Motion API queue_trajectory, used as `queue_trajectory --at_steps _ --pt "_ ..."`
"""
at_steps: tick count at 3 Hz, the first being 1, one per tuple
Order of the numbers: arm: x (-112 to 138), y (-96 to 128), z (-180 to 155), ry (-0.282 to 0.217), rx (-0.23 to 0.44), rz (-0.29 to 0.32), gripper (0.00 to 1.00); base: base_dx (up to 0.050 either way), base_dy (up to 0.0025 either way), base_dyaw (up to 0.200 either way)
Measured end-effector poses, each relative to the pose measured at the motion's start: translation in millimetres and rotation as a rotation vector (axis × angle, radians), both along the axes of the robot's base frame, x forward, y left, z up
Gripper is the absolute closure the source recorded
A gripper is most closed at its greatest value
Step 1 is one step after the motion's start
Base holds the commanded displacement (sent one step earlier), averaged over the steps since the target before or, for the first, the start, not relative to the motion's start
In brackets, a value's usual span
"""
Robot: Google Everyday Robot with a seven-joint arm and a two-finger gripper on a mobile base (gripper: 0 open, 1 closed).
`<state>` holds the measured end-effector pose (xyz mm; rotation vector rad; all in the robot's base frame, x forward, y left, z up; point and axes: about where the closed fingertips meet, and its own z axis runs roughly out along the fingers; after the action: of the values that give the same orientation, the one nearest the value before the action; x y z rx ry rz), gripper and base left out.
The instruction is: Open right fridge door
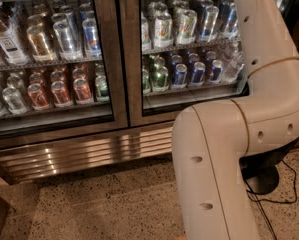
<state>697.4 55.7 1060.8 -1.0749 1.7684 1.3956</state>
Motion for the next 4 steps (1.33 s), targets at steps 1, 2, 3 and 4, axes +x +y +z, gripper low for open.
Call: queue_trajectory --at_steps 1,2,3,4 --pt "-2 0 -2 0.000 0.000 -0.001 0.00 0.000 0.00000 0.000" --pt "-2 0 -2 0.000 0.000 -0.001 0.00 0.000 0.00000 0.000" --pt "-2 0 -2 -0.001 0.001 -0.001 0.00 0.000 0.00000 0.000" --pt "0 -12 28 -0.189 0.014 -0.044 0.00 0.000 0.00000 0.000"
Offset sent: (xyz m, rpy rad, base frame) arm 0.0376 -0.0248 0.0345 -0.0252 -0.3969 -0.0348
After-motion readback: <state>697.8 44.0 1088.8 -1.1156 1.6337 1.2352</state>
